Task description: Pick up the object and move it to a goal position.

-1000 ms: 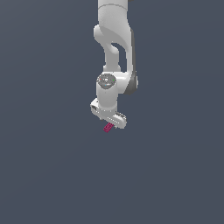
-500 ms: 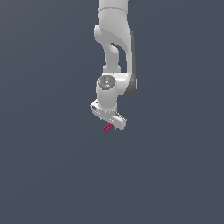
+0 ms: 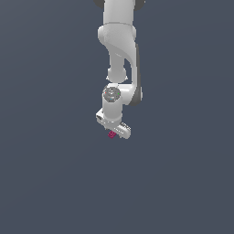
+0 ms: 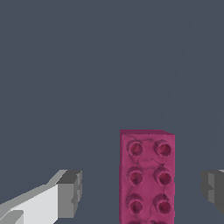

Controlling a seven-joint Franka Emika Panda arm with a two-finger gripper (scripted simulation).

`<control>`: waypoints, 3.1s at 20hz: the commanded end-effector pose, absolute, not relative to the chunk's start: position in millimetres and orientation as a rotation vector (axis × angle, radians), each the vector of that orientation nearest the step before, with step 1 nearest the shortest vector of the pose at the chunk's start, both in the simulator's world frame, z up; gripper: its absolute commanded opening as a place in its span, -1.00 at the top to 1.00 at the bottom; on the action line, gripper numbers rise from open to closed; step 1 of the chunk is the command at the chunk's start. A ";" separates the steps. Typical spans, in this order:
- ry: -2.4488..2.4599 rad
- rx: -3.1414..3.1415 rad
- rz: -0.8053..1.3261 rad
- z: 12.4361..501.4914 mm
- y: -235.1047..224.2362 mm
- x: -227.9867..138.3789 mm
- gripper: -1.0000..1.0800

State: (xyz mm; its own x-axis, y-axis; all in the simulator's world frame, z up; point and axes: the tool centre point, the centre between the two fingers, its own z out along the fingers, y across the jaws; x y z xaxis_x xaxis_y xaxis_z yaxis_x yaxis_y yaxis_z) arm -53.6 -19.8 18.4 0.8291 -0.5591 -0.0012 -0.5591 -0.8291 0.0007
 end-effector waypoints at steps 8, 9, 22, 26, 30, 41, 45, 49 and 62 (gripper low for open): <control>-0.919 3.004 0.000 12.0 -19.7 -52.7 1.00; -0.919 3.004 0.000 12.0 -19.7 -52.7 1.00; -0.919 3.004 0.000 29.0 -17.1 -45.7 1.00; -0.919 3.004 0.000 49.7 -14.2 -36.9 1.00; -0.919 3.004 0.000 78.1 -10.5 -24.7 1.00; -0.920 3.002 0.001 180.3 3.2 20.0 1.00; -0.920 3.002 0.001 217.2 8.3 36.7 1.00; -0.920 3.002 0.001 250.3 12.9 52.0 1.00; -0.919 3.003 0.000 330.1 24.5 90.5 1.00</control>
State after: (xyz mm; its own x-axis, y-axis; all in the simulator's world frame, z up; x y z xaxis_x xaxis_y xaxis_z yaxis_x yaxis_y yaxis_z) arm 86.8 23.4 322.0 0.8287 -0.5597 0.0010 -0.5597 -0.8287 0.0010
